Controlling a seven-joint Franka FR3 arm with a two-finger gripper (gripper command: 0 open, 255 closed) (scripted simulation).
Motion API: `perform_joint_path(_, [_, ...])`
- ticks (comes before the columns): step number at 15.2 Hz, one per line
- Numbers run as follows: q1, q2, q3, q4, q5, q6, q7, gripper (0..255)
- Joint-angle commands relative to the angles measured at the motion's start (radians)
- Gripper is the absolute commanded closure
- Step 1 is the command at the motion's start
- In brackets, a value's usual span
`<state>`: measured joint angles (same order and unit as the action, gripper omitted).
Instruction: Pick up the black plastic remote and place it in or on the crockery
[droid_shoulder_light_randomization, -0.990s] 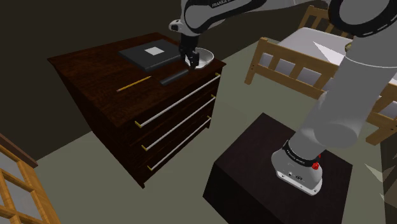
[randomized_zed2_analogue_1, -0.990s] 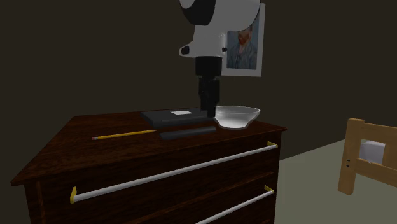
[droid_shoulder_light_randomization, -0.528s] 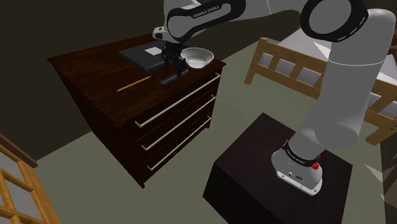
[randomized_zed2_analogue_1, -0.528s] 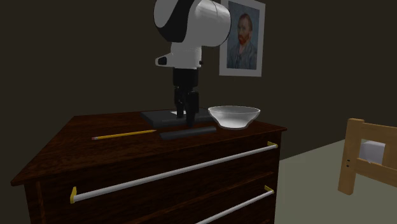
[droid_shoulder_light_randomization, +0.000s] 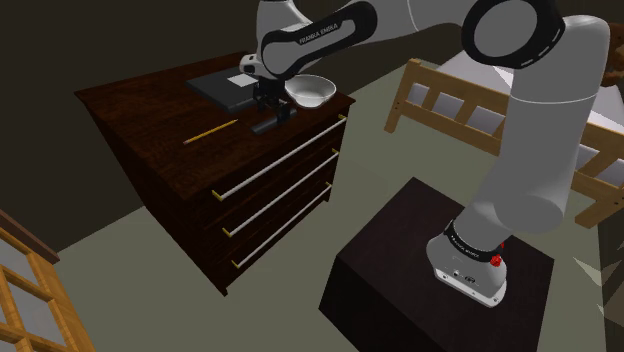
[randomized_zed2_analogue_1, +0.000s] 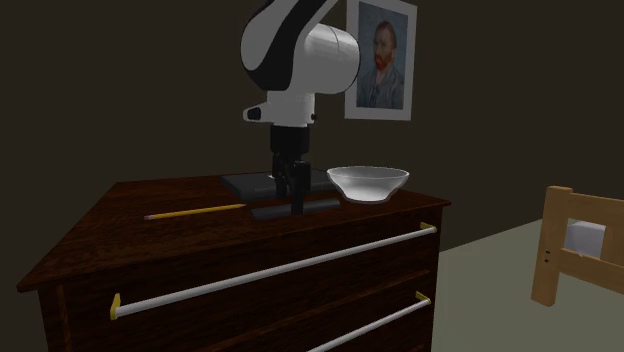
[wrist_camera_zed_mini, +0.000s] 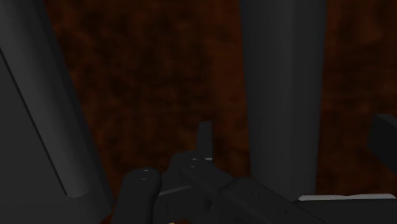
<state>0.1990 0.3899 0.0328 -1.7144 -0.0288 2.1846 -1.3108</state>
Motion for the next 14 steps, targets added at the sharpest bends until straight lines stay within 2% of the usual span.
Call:
perform_joint_path(1, [0.000,0.002,0.000,-0.001,0.000,0.003,0.000,0])
perform_joint_path(5, [0.000,0.002,0.000,-0.001,0.000,0.002,0.000,0])
perform_joint_path(6, [0.000,0.002,0.000,-0.001,0.000,0.002,0.000,255])
perform_joint_path(14, [0.000,-0.001,0.000,-0.003,0.000,0.003,0.000,255])
